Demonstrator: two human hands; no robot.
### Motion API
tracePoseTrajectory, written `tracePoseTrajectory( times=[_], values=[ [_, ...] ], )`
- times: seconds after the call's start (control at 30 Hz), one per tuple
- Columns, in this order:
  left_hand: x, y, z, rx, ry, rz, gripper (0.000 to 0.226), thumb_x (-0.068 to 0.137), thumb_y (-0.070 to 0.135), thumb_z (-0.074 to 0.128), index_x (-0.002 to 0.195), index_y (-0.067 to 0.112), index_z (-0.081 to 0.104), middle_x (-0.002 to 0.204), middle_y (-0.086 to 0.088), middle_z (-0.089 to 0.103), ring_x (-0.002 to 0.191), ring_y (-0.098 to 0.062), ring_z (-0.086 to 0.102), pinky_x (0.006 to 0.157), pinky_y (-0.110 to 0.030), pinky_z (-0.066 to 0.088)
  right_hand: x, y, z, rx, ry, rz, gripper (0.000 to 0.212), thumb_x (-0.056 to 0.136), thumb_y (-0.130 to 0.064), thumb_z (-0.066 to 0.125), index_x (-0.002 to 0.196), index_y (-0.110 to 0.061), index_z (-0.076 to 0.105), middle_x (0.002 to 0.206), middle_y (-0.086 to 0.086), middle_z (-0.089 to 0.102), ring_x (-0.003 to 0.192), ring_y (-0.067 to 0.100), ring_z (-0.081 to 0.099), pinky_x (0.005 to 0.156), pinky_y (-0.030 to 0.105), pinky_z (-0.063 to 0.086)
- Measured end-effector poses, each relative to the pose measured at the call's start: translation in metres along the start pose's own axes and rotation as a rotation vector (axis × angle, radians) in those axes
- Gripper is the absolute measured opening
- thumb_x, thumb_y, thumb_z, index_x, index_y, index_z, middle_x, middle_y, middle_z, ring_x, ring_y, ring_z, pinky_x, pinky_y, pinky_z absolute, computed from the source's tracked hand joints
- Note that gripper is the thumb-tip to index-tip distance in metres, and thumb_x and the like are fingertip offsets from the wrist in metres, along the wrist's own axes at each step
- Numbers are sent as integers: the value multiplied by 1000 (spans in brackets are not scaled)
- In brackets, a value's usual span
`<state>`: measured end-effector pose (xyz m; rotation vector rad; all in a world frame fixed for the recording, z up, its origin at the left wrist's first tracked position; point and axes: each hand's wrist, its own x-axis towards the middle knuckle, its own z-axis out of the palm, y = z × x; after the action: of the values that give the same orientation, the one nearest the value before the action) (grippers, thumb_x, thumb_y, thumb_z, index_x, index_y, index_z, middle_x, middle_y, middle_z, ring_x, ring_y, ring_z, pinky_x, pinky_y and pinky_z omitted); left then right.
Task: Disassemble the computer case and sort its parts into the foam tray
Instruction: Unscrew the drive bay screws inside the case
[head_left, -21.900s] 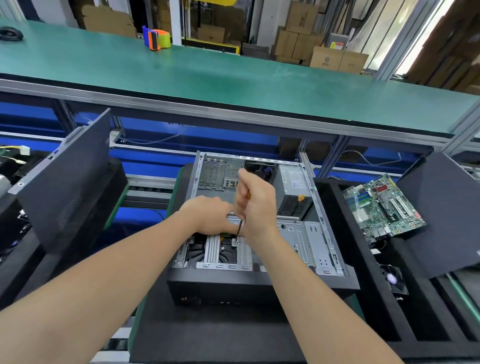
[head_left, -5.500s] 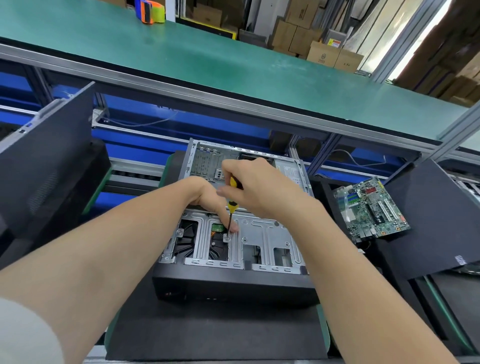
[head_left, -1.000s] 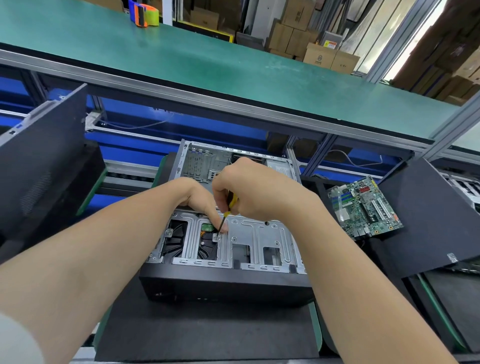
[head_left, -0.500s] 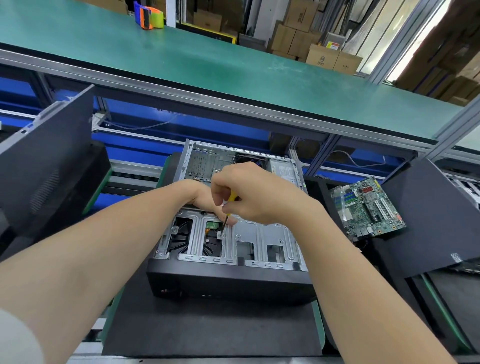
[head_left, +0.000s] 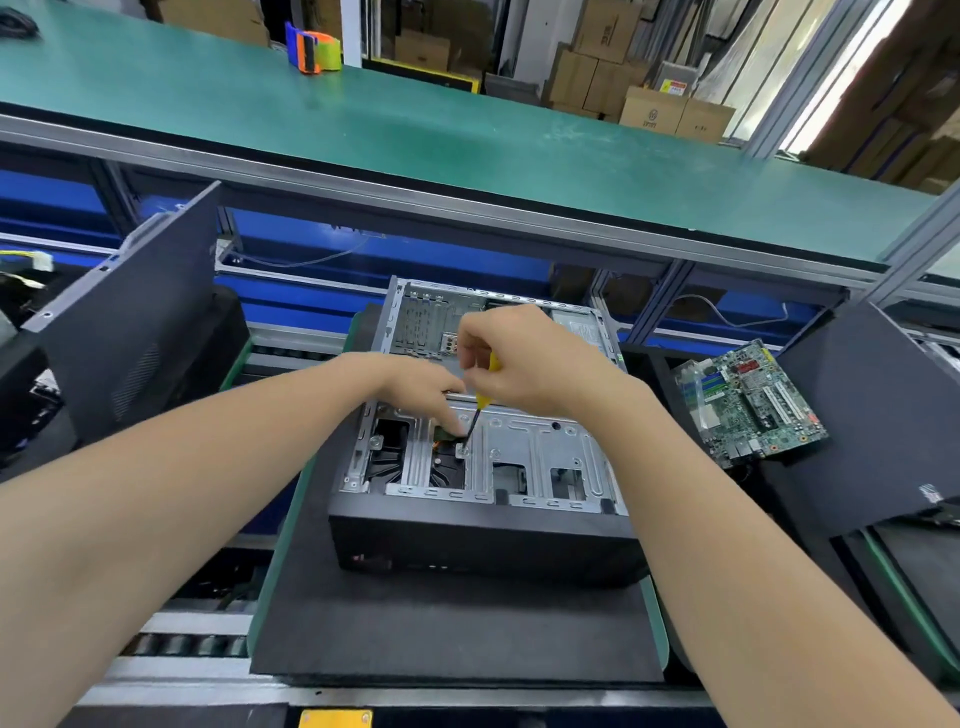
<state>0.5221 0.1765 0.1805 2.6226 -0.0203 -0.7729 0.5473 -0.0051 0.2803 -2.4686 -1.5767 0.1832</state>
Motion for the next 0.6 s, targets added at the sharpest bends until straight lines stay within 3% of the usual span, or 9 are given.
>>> tracePoseTrajectory(
  times=[0.1,0.33,0.4,0.5,0.6],
  values=[
    [-1,4,-7,-42,-137,-64,101,84,49,77,162,27,15,167,1,23,151,-24,26,124,-49,24,-3,3,0,57,42,37,11,92,-18,71,95,-23,61,90,-10,65,82,12,56,71,28,40],
    [5,10,-11,-15,-171,-153,119,79,52,82,163,28,1,171,1,6,157,-27,9,126,-51,16,-6,9,4,110,92,110,13,90,-22,74,96,-24,63,93,-11,65,85,10,59,72,30,47],
    [7,9,-9,-33,-140,-145,120,79,49,84,163,25,2,171,0,5,157,-27,8,126,-51,14,-7,10,8,171,150,153,18,87,-24,78,95,-24,62,95,-9,66,87,13,61,71,28,48],
    [11,8,-10,-61,-152,-137,119,77,44,86,163,23,8,171,-1,9,156,-27,9,126,-51,14,-8,9,18,293,260,226,17,86,-25,78,90,-27,62,81,-11,65,73,8,59,62,21,42],
    [14,7,-15,-61,-231,-148,108,76,42,87,159,14,24,166,-8,24,151,-30,24,125,-48,21,-6,3,31,439,347,293,9,92,-23,70,89,-27,62,78,-9,66,72,12,64,64,26,47]
  ],
)
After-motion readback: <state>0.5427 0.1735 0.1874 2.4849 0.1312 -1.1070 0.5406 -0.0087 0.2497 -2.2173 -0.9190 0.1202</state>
